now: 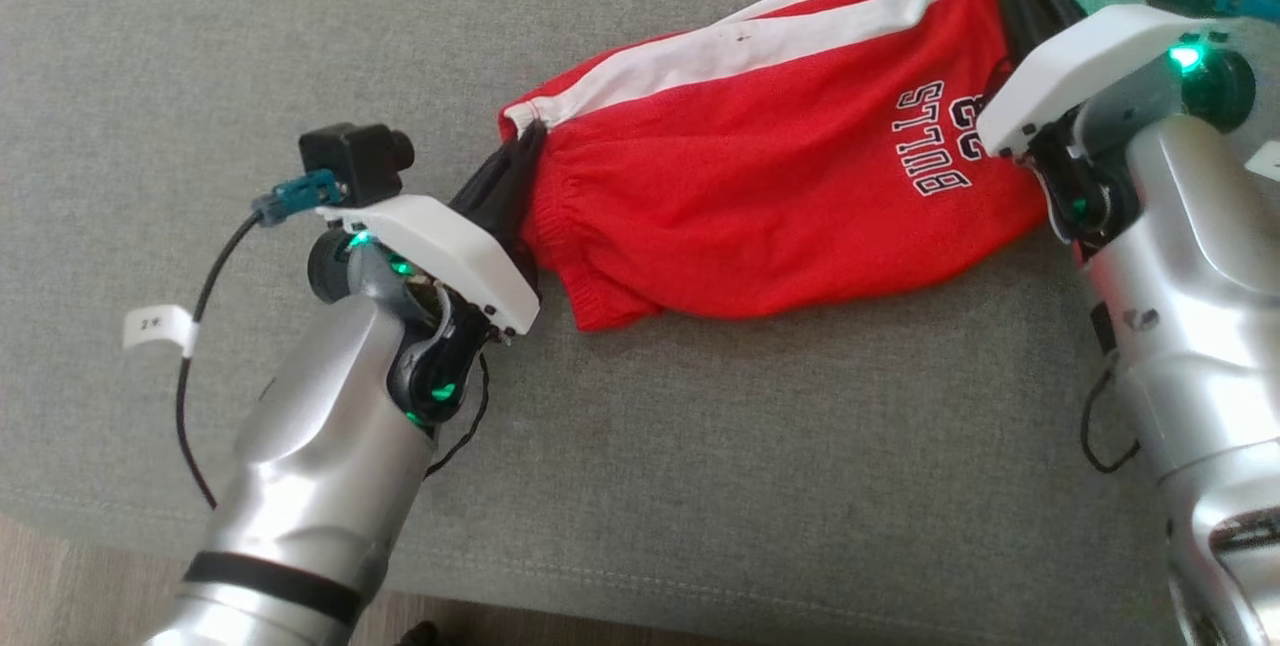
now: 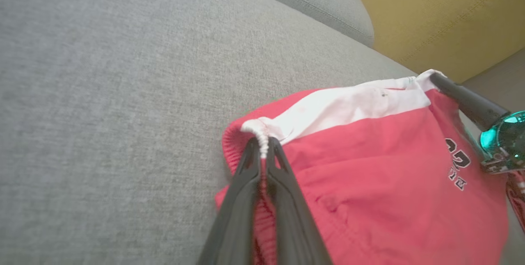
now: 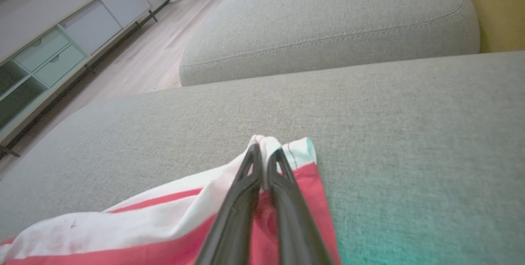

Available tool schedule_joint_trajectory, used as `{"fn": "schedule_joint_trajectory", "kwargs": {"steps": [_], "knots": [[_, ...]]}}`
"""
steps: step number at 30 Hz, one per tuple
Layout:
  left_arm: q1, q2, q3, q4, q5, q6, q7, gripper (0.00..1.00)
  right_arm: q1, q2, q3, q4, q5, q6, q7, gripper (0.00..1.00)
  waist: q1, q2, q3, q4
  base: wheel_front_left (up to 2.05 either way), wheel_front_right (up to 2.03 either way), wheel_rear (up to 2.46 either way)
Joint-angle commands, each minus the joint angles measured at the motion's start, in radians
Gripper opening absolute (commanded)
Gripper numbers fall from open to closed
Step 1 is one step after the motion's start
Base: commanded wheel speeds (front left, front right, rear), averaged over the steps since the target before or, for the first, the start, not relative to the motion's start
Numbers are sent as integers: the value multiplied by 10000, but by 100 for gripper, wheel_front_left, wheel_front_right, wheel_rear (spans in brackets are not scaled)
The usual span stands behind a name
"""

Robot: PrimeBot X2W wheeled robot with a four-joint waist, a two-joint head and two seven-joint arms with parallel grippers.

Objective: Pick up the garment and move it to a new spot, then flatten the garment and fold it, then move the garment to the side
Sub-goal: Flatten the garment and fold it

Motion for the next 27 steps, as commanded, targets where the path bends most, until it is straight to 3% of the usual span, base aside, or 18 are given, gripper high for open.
{"fn": "schedule_joint_trajectory", "kwargs": {"steps": [1, 2, 3, 9, 14, 20, 27], "knots": [[-351, 169, 232, -114, -53, -40, -140, 5, -321, 104, 238, -166, 115, 67, -296, 100, 0, 0, 9, -11, 0, 0, 0], [-354, 153, 183, -13, -89, -51, -199, 39, -390, 107, 351, -5, 190, 67, -465, 100, 0, 0, -1, -19, 0, 0, 0], [-341, 144, 140, 63, -120, -60, -273, 100, -435, 98, 464, 147, 237, 67, -636, 100, 0, 0, -25, -31, 0, 0, 0], [122, 340, 109, 202, -30, -1, -1116, 100, -249, -20, 1034, 436, 168, 67, -2097, 100, 0, 0, -432, -187, 0, 0, 0], [912, 782, 440, -531, 609, 896, -1820, 100, 455, -109, 1057, -184, -537, 67, -2991, 100, 0, 0, -901, -463, 0, 0, 0], [1967, 1197, 1226, -2658, 1877, 2070, -1958, 100, 1960, -21, -33, -1660, -1861, 67, -3169, 100, 0, 0, -1363, -716, 0, 0, 0], [3089, 1419, 1659, -4323, 2929, 2434, -1962, 100, 4205, 670, -1419, -4054, -2949, 67, -2675, 100, 0, 0, -1714, -970, 0, 0, 0]]}}
